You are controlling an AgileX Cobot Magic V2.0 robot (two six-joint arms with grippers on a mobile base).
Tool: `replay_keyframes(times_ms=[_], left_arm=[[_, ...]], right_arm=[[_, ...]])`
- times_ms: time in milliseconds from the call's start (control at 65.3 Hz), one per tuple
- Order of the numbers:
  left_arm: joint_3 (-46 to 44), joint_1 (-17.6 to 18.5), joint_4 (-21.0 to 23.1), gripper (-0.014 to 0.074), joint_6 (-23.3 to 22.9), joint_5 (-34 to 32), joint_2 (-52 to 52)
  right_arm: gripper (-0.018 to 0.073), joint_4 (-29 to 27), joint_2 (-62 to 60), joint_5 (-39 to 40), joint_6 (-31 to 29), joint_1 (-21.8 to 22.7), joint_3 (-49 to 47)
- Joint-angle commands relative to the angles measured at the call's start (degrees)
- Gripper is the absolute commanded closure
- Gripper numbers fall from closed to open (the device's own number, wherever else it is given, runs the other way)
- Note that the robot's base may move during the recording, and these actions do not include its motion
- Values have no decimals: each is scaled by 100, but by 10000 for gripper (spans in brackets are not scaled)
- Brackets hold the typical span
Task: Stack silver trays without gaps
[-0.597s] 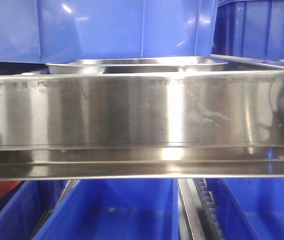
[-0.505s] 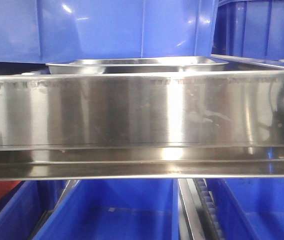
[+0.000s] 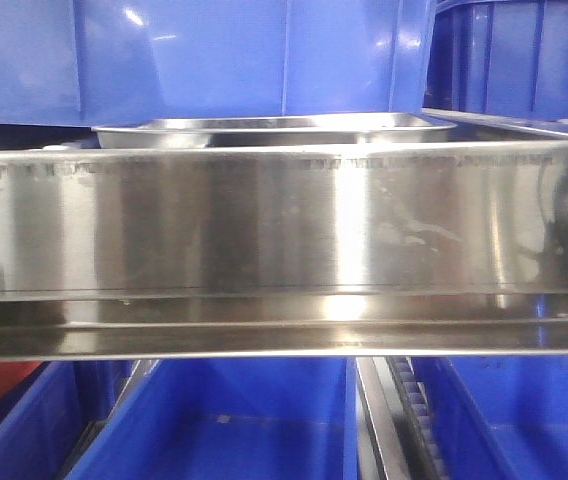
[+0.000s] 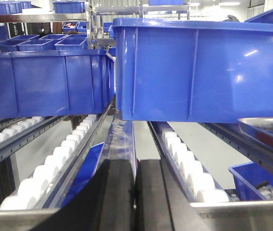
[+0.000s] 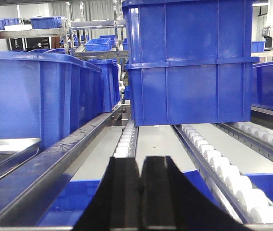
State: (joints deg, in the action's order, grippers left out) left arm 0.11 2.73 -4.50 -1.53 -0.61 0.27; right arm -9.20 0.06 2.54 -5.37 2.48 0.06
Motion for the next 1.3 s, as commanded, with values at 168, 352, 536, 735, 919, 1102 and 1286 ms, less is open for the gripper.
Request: replay_keyframes(times_ms=[168,352,536,735,919,1102,1286], left_arm=[[-11,-14,-20,592,-42,-175,-27],[-11,-14,-20,592,-42,-278,-27],[-323,-14,-20,592,-42,-403,-27],[-1434,-14,-20,592,-42,655,-27],[-2481,-14,-20,592,-42,1519,585],[-3481,-14,-20,592,-42,2352,1711],[-4249,-14,-20,592,-42,3237,2922]], right_arm=[[637,29,-6,177,-32,28,-6],[637,29,-6,428,-32,28,-6],[637,29,-6,1673,-32,28,-47],[637,29,-6,449,-32,28,-1294],[637,29,303,-1040,-32,28,-2626],[637,29,1439,-2774,-32,28,-3823],[637,29,2735,-4349,-32,28,-4842]])
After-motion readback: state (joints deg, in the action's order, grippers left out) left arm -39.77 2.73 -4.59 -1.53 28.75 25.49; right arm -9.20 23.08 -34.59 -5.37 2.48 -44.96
